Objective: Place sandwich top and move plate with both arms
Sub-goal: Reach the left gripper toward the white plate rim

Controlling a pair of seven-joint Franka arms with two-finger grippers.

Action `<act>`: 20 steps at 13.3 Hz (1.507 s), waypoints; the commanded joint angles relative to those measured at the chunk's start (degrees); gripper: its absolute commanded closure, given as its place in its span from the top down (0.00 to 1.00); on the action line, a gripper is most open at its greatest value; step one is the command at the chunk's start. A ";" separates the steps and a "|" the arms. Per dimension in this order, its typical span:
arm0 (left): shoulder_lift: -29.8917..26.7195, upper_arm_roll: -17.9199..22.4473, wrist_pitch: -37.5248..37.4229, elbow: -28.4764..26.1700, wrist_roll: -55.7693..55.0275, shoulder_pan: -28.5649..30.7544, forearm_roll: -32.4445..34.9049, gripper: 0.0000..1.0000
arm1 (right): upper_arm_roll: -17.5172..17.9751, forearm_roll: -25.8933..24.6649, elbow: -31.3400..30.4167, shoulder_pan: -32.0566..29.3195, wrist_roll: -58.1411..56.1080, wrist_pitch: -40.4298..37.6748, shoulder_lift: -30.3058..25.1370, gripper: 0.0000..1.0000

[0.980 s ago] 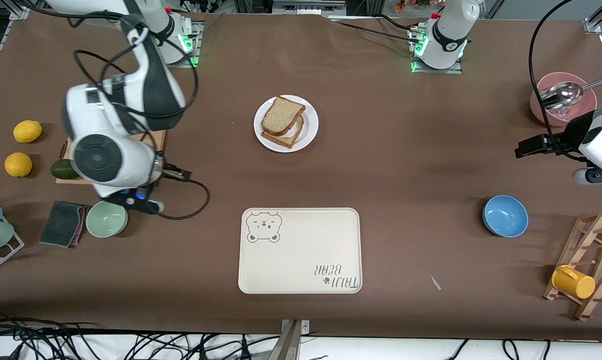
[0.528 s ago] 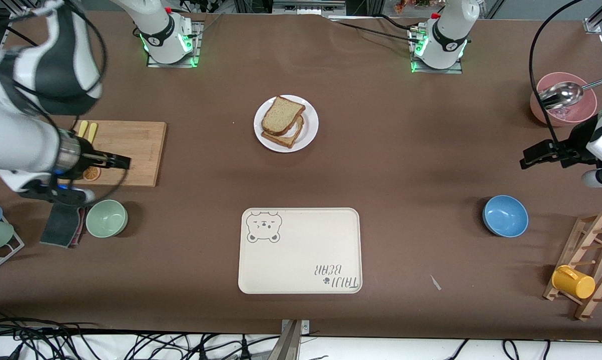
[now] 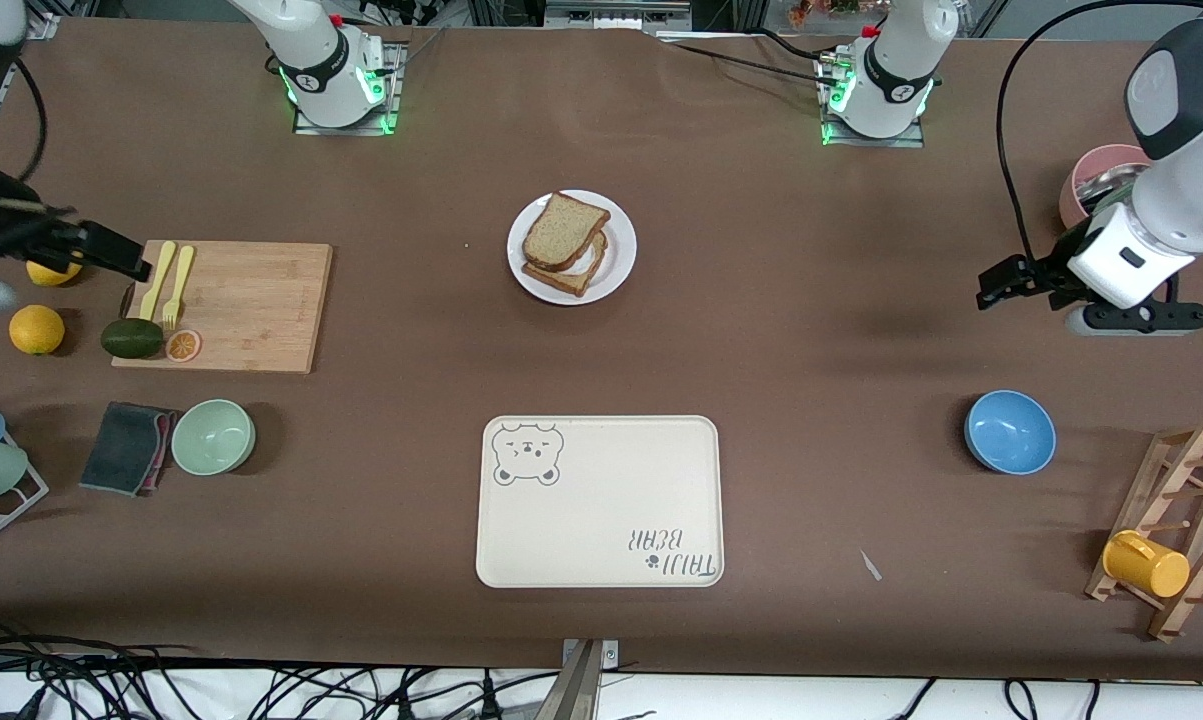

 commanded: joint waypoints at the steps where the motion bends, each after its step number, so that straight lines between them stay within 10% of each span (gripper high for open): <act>1: 0.21 -0.33 1.84 -4.59 1.76 0.02 -4.77 1.00 | 1.90 -0.17 -2.95 -2.29 -1.07 2.01 -3.31 1.00; 20: 14.60 -8.22 -3.07 0.14 9.76 -0.42 -20.06 0.98 | 5.16 -2.19 -2.43 -3.52 -3.98 -3.70 -3.93 1.00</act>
